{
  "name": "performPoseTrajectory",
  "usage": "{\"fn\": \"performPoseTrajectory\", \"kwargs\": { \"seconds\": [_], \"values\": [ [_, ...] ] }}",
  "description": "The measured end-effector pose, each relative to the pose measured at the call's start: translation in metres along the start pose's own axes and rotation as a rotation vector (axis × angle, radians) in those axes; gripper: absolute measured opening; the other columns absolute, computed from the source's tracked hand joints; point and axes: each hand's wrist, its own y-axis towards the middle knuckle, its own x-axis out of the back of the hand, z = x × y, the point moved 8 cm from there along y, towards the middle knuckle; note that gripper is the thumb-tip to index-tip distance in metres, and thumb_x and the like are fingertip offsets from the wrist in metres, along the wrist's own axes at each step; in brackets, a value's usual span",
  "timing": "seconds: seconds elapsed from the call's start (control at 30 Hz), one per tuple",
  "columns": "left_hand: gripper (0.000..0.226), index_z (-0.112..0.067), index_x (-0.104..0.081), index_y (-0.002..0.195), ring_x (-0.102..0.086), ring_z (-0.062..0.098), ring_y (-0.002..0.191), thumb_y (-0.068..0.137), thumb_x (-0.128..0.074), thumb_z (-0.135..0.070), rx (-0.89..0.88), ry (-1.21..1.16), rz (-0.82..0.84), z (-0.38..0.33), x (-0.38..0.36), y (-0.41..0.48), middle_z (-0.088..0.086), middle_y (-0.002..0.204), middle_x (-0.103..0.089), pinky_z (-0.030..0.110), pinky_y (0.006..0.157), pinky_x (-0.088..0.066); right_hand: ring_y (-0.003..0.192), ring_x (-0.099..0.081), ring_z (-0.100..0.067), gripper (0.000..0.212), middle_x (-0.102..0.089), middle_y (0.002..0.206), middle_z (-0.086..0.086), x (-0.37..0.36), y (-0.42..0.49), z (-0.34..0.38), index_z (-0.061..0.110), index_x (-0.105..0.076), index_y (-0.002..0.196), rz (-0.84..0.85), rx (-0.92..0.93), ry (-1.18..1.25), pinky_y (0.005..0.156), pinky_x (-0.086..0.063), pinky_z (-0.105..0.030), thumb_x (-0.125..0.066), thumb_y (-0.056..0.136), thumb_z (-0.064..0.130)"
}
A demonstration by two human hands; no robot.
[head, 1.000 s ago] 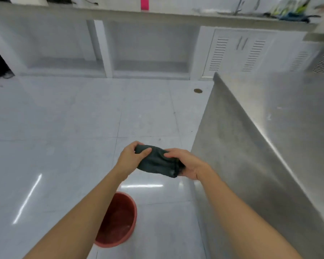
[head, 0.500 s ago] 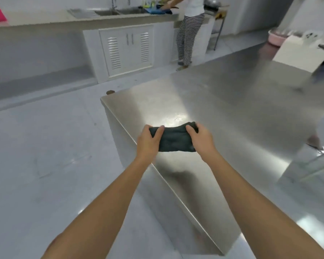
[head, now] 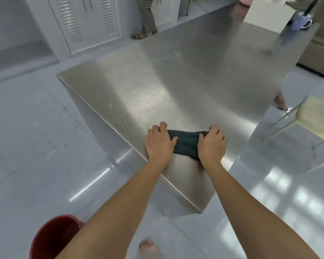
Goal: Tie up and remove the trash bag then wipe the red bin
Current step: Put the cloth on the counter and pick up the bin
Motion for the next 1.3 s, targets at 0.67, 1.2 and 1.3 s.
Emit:
{"fn": "performPoseTrajectory", "kwargs": {
  "seconds": [0.67,1.2,1.3],
  "values": [
    [0.054,-0.004,-0.033,0.144,-0.021,0.030,0.143,0.096,-0.047,-0.025,1.175,0.089,-0.103,0.545,-0.037,-0.376,0.014,0.153,-0.030,0.049,0.116,-0.018,0.150,-0.013,-0.016,0.051,-0.021,0.161,0.000,-0.423,-0.409,0.199,0.012,-0.029,0.150,0.960,0.969,0.059,0.115,-0.031,-0.039,-0.038,0.100,0.021],
    [0.047,-0.004,-0.047,0.124,-0.063,0.036,0.098,0.079,-0.059,0.006,1.428,-0.590,-0.310,0.725,-0.247,-0.437,0.018,0.118,-0.056,0.050,0.082,-0.056,0.107,-0.061,-0.029,0.054,-0.062,0.117,-0.010,-0.667,-0.475,0.115,0.013,-0.042,0.133,1.173,0.716,0.052,0.082,-0.048,-0.030,-0.049,0.081,0.001],
    [0.043,-0.008,-0.049,0.122,-0.062,0.036,0.096,0.080,-0.058,0.001,1.344,-0.482,-0.274,0.694,-0.224,-0.432,0.016,0.112,-0.060,0.046,0.082,-0.055,0.103,-0.061,-0.029,0.051,-0.064,0.114,-0.009,-0.631,-0.461,0.097,0.014,-0.043,0.130,1.162,0.582,0.141,0.082,-0.047,-0.029,-0.053,0.080,0.004]
  ]
}}
